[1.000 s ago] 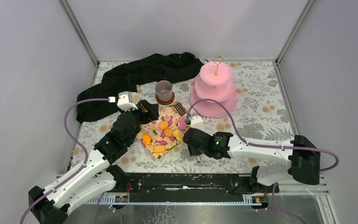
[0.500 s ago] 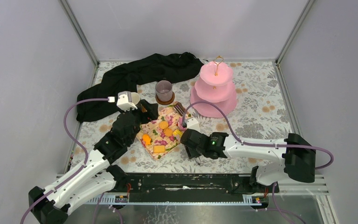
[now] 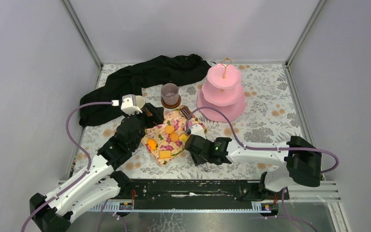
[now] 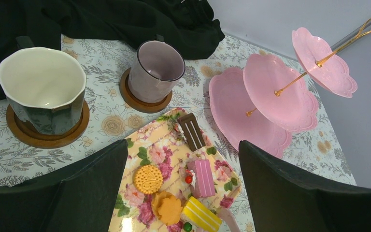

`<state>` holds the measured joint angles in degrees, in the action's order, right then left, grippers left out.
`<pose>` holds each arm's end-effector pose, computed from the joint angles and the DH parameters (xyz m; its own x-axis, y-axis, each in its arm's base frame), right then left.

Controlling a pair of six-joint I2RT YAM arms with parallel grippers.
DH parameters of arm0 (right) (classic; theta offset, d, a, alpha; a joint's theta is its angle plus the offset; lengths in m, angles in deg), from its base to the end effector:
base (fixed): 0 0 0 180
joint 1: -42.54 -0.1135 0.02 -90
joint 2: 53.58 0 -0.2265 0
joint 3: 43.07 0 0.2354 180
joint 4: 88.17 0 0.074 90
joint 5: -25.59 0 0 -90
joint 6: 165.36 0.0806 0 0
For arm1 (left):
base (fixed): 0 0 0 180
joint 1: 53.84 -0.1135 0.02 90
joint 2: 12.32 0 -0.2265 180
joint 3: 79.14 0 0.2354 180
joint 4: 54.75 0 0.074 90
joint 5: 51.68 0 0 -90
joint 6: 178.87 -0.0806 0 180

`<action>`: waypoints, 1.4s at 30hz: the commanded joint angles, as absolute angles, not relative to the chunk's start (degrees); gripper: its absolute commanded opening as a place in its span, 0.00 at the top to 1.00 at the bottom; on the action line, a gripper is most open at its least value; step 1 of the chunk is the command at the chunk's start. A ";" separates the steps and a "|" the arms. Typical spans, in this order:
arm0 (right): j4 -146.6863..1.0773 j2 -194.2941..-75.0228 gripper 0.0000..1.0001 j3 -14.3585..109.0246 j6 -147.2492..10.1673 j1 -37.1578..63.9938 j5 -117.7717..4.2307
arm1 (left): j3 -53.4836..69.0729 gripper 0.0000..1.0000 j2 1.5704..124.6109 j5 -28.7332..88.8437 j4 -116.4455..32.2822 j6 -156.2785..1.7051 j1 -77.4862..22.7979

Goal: Serve the afternoon tea

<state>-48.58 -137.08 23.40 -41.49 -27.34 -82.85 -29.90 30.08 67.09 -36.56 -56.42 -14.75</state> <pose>0.1279 0.2750 0.1440 -0.7016 -0.3781 -0.6040 -0.5298 0.8436 0.0873 0.2016 -0.1138 0.2658 -0.2289 -0.4200 -0.8782 0.0754 0.8918 -0.4461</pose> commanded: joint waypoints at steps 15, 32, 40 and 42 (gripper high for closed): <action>-50.64 -141.65 0.51 28.54 -45.25 -27.10 -82.04 | -29.77 0.08 29.98 66.73 -40.02 -56.44 -15.94; -49.52 -138.39 0.79 28.70 -43.73 -26.89 -81.50 | -30.03 0.08 29.53 66.61 -39.98 -56.08 -16.49; -47.58 -133.90 0.79 29.57 -42.81 -26.89 -82.69 | -30.18 0.08 29.28 66.92 -40.05 -56.16 -16.47; -47.02 -133.15 0.79 29.76 -42.43 -26.89 -82.97 | -30.10 0.08 29.18 67.00 -40.00 -56.17 -16.44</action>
<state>-48.30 -136.38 26.37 -43.46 -27.15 -81.38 -29.90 30.08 66.59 -36.56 -56.38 -16.04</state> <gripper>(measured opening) 0.307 0.917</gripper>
